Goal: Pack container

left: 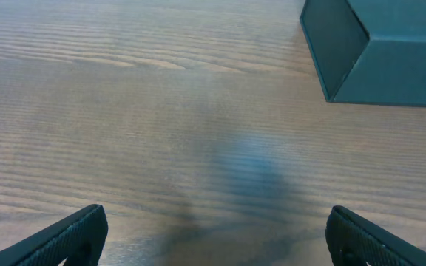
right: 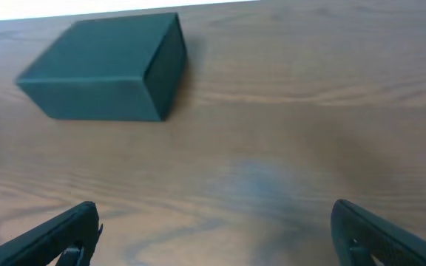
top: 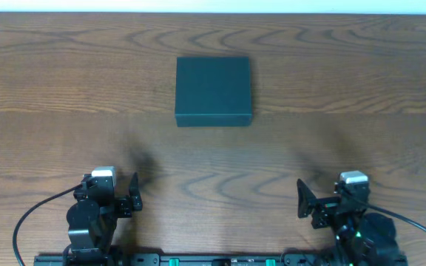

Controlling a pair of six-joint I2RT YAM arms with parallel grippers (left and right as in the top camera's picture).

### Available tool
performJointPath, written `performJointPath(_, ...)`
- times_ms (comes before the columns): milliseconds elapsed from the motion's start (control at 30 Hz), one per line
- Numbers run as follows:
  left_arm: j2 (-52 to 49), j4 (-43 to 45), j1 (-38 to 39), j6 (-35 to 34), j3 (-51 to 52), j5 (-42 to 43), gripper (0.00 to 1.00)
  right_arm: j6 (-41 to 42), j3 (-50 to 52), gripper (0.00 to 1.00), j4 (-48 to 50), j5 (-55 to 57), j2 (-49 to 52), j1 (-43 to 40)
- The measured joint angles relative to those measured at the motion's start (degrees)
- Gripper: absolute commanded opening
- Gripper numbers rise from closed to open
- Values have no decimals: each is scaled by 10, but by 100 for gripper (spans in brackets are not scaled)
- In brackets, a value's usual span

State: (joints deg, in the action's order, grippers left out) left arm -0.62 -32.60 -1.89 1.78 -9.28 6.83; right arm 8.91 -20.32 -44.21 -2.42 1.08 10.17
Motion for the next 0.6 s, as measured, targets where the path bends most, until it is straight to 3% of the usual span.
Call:
performJointPath(333,0,0,0,0,0,0,95,-3,101,99,43,-14,-1,18)
performJointPath(600,0,0,0,0,0,0,95,-2,110,99,42,-21,-2,21)
